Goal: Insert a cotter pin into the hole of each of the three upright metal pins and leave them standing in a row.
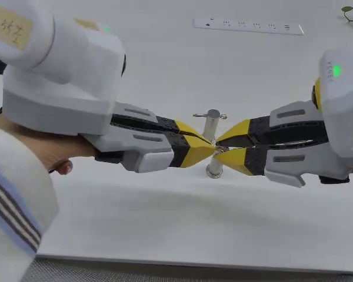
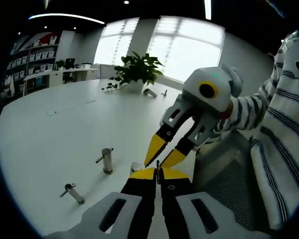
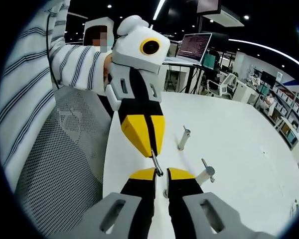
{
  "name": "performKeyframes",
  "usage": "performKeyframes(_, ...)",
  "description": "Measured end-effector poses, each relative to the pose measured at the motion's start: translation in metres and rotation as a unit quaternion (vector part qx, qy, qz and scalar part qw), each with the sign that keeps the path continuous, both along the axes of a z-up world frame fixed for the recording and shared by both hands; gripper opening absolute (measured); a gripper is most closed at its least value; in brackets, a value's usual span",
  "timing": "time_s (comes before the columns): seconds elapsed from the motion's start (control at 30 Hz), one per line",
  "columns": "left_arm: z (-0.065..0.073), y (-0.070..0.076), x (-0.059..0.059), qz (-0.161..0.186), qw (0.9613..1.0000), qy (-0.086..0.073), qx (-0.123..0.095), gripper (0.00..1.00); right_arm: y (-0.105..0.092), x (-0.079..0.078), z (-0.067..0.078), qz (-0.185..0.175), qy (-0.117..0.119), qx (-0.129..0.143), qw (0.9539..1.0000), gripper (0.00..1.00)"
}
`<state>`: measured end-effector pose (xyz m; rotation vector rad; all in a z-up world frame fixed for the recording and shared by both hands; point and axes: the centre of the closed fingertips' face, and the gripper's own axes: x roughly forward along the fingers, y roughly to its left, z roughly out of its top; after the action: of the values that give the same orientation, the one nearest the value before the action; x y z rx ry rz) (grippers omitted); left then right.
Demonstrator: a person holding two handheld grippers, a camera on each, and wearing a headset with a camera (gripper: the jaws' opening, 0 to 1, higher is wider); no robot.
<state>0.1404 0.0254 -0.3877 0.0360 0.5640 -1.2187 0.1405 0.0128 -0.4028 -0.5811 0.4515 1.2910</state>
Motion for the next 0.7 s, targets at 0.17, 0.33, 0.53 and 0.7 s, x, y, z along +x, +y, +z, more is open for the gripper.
performKeyframes(0.17,-0.001,-0.006,-0.006,-0.026,0.9992,-0.020,0.023,0.00,0.000,-0.005,-0.003,0.011,0.009,-0.004,0.9999,0.00)
performKeyframes(0.33,-0.003,-0.009,-0.010,-0.041,0.9980,-0.026,0.040,0.00,0.002,-0.006,-0.002,0.020,0.006,-0.003,0.9998,0.00)
performKeyframes(0.53,-0.005,-0.012,-0.016,-0.059,0.9962,-0.035,0.054,0.00,0.003,-0.013,-0.003,0.042,0.005,-0.008,0.9991,0.00)
performKeyframes(0.7,-0.009,-0.014,-0.023,-0.082,0.9930,-0.052,0.067,0.00,0.002,-0.021,-0.005,0.063,0.012,-0.018,0.9978,0.00)
